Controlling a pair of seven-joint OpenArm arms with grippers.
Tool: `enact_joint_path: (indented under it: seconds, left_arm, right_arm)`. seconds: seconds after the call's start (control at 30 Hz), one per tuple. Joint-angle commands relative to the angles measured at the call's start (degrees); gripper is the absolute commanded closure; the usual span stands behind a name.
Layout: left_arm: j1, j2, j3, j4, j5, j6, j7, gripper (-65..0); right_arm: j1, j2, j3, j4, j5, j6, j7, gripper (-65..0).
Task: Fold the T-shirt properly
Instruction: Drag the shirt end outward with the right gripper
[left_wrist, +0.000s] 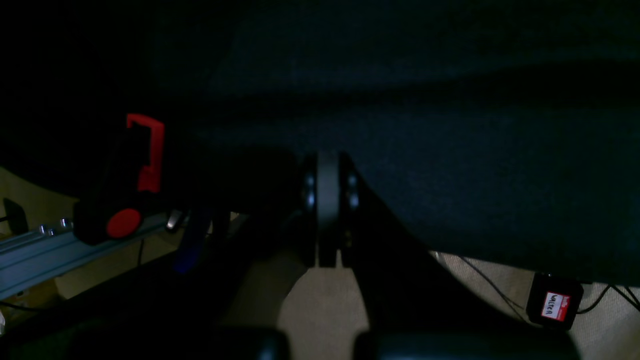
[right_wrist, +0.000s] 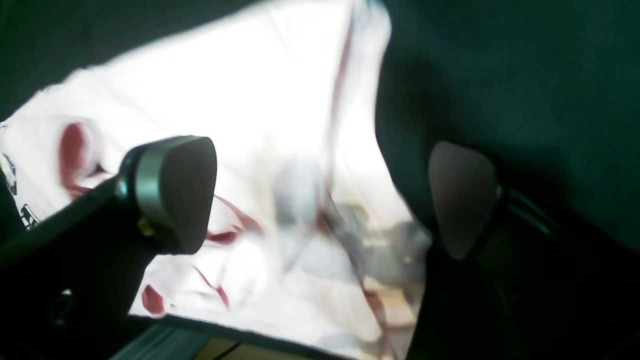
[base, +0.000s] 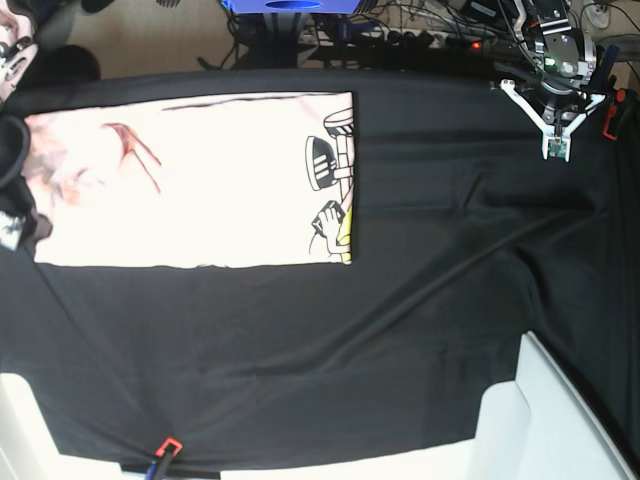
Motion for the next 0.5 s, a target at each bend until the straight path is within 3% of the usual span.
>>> enact_joint_path:
  seconds: [0.0, 0.33, 0.47]
  left_arm:
    - [0.19, -0.49, -0.45, 0.85, 0.32, 0.57, -0.73, -1.2]
    - [0.72, -0.84, -0.63, 0.85, 0.32, 0.57, -0.73, -1.2]
    - [0.72, -0.84, -0.63, 0.85, 0.32, 0.57, -0.73, -1.2]
  right_arm:
    - [0.70, 1.67, 0.12, -0.10, 0.67, 0.19, 1.29, -63.5]
    - [-0.36, 4.39, 0.39, -4.41, 0.32, 0.19, 4.37, -63.5]
    - [-1.85, 5.62, -0.05, -8.72, 0.32, 0.19, 8.59, -63.5]
